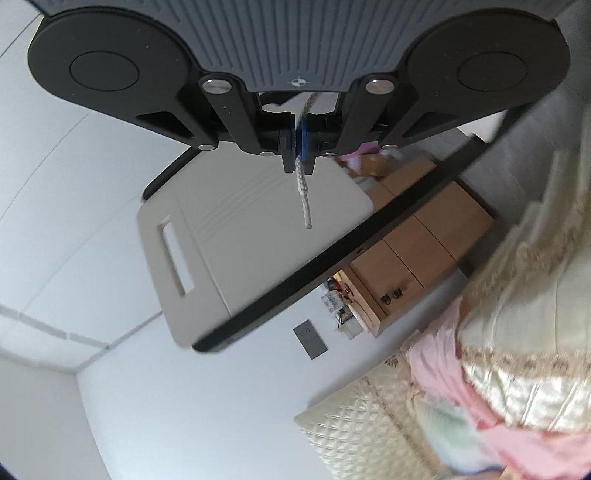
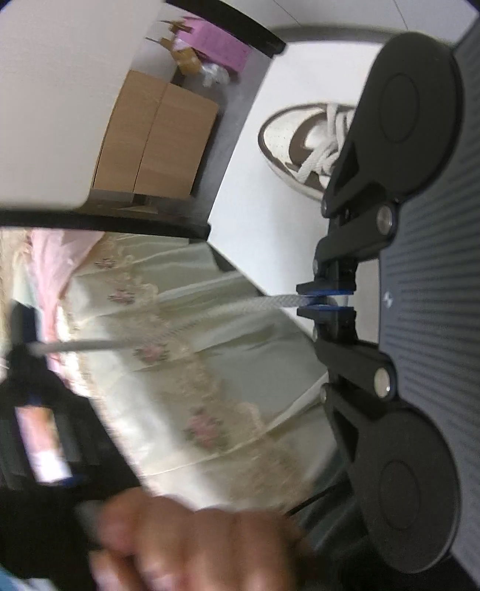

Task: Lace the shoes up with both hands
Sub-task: 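Grasp the white lace with the right tool and pull it up high, then pass the lace end from the right tool into the left tool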

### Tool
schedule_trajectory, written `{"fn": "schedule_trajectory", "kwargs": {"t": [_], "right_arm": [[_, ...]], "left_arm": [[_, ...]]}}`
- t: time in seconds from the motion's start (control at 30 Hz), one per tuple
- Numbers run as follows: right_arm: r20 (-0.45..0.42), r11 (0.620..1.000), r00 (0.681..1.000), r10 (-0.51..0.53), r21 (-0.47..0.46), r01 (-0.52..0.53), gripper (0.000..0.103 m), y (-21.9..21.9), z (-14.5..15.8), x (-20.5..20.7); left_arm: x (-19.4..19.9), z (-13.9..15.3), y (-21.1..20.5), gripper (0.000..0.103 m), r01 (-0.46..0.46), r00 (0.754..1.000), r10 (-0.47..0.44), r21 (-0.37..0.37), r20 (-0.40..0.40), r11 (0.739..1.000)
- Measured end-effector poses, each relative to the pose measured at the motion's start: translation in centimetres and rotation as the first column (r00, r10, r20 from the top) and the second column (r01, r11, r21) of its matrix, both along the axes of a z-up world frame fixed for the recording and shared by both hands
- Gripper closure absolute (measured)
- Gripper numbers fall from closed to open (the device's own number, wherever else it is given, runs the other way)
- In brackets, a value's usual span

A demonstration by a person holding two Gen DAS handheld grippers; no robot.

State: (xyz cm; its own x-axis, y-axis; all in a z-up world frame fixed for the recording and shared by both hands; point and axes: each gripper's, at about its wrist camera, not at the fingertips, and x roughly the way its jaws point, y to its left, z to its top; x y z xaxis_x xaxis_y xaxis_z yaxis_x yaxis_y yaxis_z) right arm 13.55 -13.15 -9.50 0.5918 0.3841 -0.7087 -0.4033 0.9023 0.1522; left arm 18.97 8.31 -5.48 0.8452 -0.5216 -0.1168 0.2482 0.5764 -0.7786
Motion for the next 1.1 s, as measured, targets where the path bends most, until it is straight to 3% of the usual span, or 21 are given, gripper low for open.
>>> {"fn": "schedule_trajectory", "kwargs": {"t": [0.07,0.2,0.33,0.43,0.57,0.63,0.83,0.93,1.1], "right_arm": [[0.012,0.999,1.000,-0.021,0.039,0.021,0.059,-0.9,0.5,-0.3],[0.035,0.991,0.997,-0.068,0.121,0.064,0.060,-3.4,1.4,-1.4],[0.057,0.952,0.980,-0.192,0.251,0.172,0.060,-7.4,2.2,-2.5],[0.001,0.866,0.951,-0.308,0.415,0.280,0.060,-11.4,2.3,-2.5],[-0.105,0.721,0.902,-0.418,0.565,0.400,0.059,-14.9,1.7,-1.8],[-0.133,0.662,0.895,-0.426,0.629,0.408,0.059,-15.7,1.4,-1.9],[-0.185,0.573,0.895,-0.405,0.712,0.406,0.059,-16.3,0.4,-1.9],[-0.170,0.580,0.899,-0.403,0.712,0.395,0.059,-16.6,1.0,-2.0],[-0.180,0.597,0.893,-0.412,0.688,0.414,0.070,-16.6,0.6,-1.8]], "left_arm": [[-0.5,0.8,-1.1,0.100,-0.027,0.999,0.023,0.129,0.031,0.991],[-1.1,1.3,-3.0,0.100,-0.024,0.998,0.006,0.278,0.065,0.960],[-1.4,1.6,-5.5,0.100,-0.021,0.996,-0.019,0.437,0.087,0.899],[-1.9,1.3,-8.3,0.100,-0.011,0.993,-0.061,0.575,0.105,0.818],[-3.1,-0.3,-12.4,0.100,0.002,0.983,-0.136,0.743,0.120,0.670],[-3.8,-1.3,-14.2,0.100,0.023,0.977,-0.182,0.789,0.113,0.614],[-6.2,-4.0,-18.2,0.100,0.073,0.941,-0.322,0.872,0.100,0.484],[-7.0,-5.0,-19.2,0.100,0.090,0.928,-0.361,0.888,0.089,0.451],[-7.2,-5.9,-19.3,0.100,0.105,0.923,-0.376,0.894,0.074,0.435]]}}
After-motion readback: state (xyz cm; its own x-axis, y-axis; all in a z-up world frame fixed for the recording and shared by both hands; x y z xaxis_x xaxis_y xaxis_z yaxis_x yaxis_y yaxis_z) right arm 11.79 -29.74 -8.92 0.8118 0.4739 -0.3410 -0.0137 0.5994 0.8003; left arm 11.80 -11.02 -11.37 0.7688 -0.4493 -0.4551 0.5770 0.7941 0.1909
